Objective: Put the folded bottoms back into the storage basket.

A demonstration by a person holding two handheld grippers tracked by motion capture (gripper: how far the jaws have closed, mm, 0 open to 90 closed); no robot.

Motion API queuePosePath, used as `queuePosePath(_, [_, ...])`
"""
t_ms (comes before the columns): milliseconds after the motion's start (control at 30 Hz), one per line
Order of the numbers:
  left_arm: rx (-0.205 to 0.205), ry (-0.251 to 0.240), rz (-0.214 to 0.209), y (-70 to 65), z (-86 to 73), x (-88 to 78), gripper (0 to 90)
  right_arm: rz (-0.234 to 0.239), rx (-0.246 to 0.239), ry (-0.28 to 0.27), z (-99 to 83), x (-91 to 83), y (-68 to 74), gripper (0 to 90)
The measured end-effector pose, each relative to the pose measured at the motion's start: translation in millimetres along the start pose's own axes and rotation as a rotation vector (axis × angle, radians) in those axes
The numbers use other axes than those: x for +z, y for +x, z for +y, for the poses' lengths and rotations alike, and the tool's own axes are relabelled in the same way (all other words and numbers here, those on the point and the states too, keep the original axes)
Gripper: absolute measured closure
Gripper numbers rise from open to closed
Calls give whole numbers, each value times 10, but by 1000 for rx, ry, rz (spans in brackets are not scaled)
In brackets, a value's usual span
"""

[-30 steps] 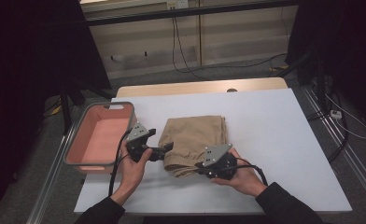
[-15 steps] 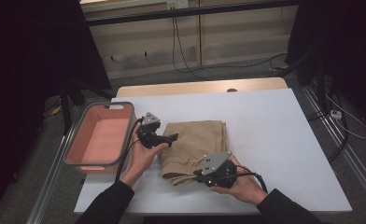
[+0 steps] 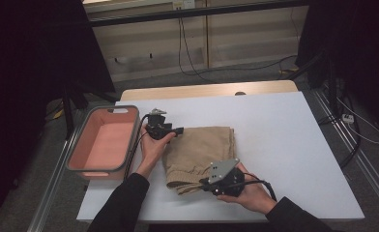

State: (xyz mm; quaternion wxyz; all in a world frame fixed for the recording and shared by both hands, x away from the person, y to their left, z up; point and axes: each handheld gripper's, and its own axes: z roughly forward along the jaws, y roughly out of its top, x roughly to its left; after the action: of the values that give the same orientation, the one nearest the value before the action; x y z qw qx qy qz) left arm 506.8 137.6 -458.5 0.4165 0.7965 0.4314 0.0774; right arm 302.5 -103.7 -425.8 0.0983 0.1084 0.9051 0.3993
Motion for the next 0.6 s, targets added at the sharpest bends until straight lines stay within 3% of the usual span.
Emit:
queuePosePath(67, [12,27,5,33,-5,33,471,4,0,4,-4,8,-3,795])
queuePosePath(200, [-10,39,-7,85,-14,53,511,6,2,7,-6,15,-5,795])
queuePosePath(267, [6,56,-10,80,-19,53,554,6,-2,9,-5,20,-5,795])
queuePosePath(333, [0,43,-2,68,-26,64,555,5,-6,11,-7,23,0,794])
queuePosePath(433, [36,56,14,40,-29,71,556,8,-4,13,-11,27,2,794])
queuePosePath(467, [19,54,14,31,-32,74,556,9,-4,14,-13,31,6,794])
queuePosePath(500, [27,55,19,14,-31,79,561,10,-5,15,-14,36,8,794])
queuePosePath(600, [22,62,-10,-17,-42,80,672,12,-3,15,-16,42,8,794])
